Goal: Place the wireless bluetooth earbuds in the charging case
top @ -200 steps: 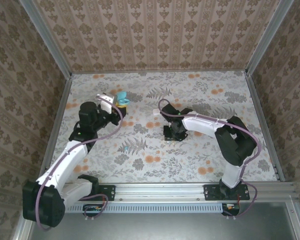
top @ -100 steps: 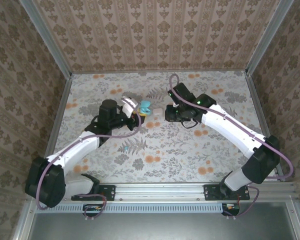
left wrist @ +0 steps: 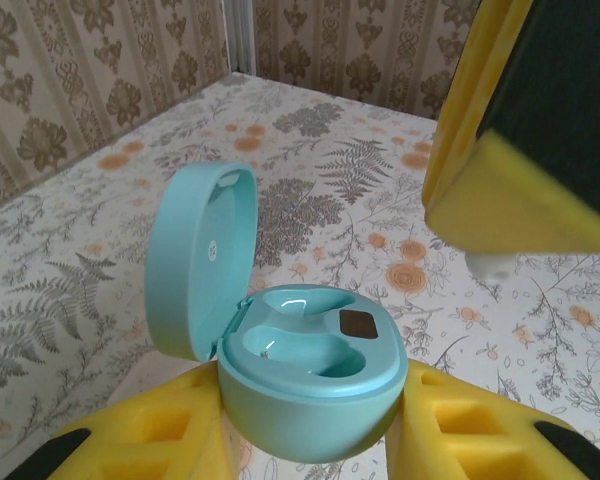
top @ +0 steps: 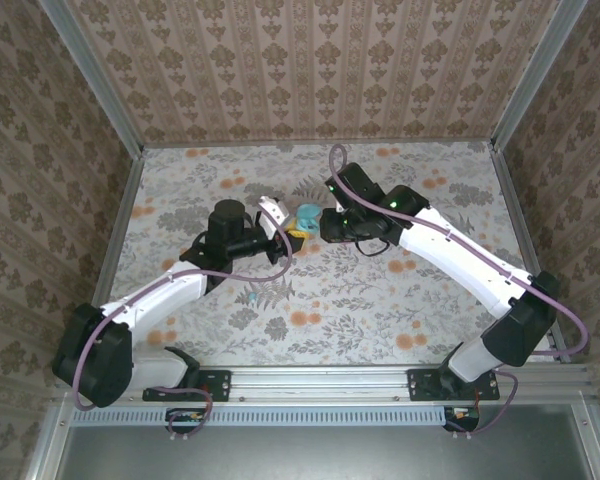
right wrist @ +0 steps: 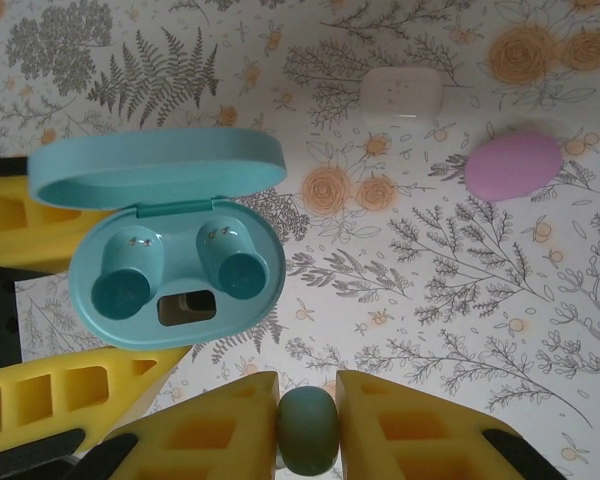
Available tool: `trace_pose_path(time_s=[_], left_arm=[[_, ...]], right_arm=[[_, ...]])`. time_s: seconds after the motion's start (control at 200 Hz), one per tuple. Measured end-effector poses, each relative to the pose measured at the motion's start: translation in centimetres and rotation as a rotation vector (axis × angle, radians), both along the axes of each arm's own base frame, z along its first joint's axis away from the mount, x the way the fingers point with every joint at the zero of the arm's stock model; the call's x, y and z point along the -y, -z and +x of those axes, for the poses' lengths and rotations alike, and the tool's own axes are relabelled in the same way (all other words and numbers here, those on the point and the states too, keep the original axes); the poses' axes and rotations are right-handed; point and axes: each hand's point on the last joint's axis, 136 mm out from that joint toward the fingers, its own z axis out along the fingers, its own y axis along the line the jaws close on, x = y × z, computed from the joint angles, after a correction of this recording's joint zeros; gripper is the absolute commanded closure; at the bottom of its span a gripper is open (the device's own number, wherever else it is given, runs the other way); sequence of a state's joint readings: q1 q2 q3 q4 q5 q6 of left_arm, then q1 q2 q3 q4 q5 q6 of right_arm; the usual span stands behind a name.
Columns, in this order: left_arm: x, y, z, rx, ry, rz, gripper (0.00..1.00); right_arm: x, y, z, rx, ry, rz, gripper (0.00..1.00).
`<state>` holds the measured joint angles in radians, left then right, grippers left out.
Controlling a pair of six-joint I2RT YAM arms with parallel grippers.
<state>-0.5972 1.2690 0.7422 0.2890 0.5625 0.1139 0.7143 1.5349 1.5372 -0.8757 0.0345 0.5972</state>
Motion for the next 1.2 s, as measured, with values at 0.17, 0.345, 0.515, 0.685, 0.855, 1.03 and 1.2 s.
trace_pose_path(time_s=[0.17,0.345,0.515,0.685,0.855,1.03,1.2], left_arm=[[0.3,-0.3,-0.3,0.024,0.024,-0.004,0.63],[0.6,-0.3,-0.7,0.033,0.046,-0.002,0.63],[0.8,-0.3,-1.1,0.039,0.064,-0.002,0.63],[0.8,-0.4,-1.2,0.039,0.07,-0.004,0.63],[0.8,-0.4,-1.2,0.039,0.072,-0.004,0.63],[0.8,-0.4,-1.2,0.038,0.071,-0.004,0.63],[0.8,-0.4,-1.2,0.038,0.071,-0.004,0.63]], right_arm=[[-0.1,-0.2,0.1,0.006,0.0,-0.001,0.76],[-0.3,-1.4,0.9,0.043,0.014,0.005,0.76],[-0.4,-1.0,1.8,0.053,0.031,-0.019,0.76],[-0.5,0.0,2.1,0.039,0.036,-0.047,0.77],[-0.9,0.4,2.1,0.042,0.024,-0.064,0.77],[-1.2,0.8,2.2,0.044,0.01,-0.084,0.74],[-1.3,0.8,2.2,0.045,0.004,-0.084,0.76]])
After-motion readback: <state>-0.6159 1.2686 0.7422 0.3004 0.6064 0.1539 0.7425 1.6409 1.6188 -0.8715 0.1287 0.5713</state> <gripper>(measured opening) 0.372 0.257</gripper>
